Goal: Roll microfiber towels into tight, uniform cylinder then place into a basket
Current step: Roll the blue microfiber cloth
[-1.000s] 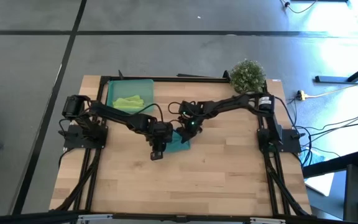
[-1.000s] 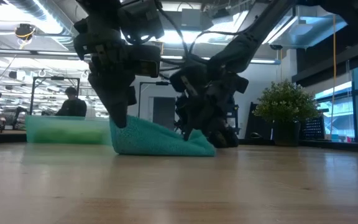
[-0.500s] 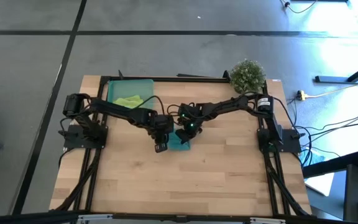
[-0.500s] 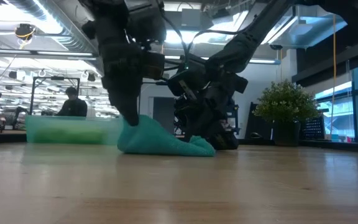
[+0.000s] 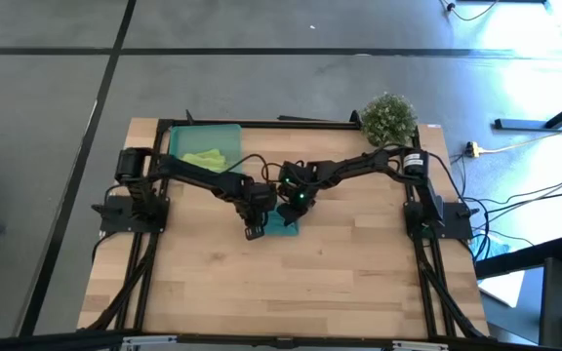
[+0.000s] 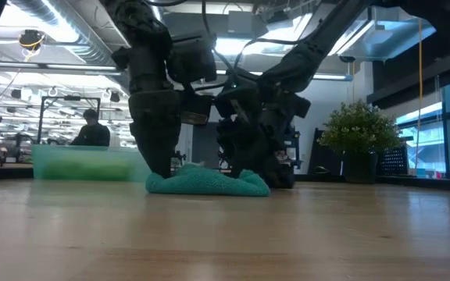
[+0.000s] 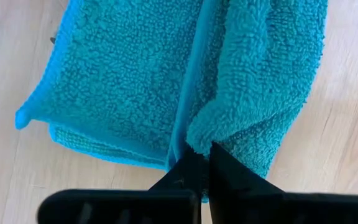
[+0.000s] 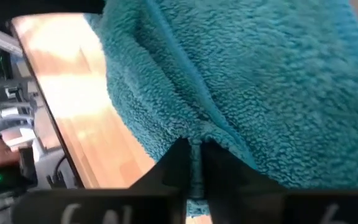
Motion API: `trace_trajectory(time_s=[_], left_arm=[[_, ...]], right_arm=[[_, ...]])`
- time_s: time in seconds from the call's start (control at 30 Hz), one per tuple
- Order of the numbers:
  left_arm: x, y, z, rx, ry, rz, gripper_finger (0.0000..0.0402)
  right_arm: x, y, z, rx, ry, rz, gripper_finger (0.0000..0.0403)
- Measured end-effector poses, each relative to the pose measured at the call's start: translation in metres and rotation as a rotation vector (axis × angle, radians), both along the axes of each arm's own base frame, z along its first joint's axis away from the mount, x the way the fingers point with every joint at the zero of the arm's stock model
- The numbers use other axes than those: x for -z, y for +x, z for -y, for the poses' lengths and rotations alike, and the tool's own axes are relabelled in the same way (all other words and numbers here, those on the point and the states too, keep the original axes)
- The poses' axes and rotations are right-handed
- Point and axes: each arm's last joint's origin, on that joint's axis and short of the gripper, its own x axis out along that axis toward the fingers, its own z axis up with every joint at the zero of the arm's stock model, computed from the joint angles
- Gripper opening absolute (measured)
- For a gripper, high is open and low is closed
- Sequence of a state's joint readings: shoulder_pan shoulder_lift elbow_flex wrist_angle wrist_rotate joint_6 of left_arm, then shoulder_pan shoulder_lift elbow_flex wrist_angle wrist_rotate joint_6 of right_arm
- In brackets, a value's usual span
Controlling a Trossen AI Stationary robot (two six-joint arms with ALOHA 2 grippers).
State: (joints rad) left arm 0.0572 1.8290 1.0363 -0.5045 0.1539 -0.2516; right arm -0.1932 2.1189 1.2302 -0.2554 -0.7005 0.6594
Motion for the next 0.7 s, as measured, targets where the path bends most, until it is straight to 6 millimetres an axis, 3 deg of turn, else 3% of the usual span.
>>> trace_trajectory(time_s=[0.23,0.4,0.57,0.7], left_arm=[[0.0,-0.001,-0.003,-0.007,-0.006,0.0,0.0002],[0.001,-0.001,-0.003,-0.006,-0.014,-0.006,0.0002],[0.001,-0.001,-0.003,-0.005,-0.015,-0.008,0.0002],[0.001,-0.002,-0.003,-0.004,-0.012,-0.009,0.0002]], right_arm=[[-0.004,0.001,0.004,-0.014,0.028,0.027,0.0104],[-0.014,-0.01,0.018,0.004,0.037,-0.007,0.0116],[-0.037,-0.023,0.028,0.051,-0.045,-0.059,0.0113],[-0.061,-0.03,0.022,0.032,-0.141,-0.04,0.0112]])
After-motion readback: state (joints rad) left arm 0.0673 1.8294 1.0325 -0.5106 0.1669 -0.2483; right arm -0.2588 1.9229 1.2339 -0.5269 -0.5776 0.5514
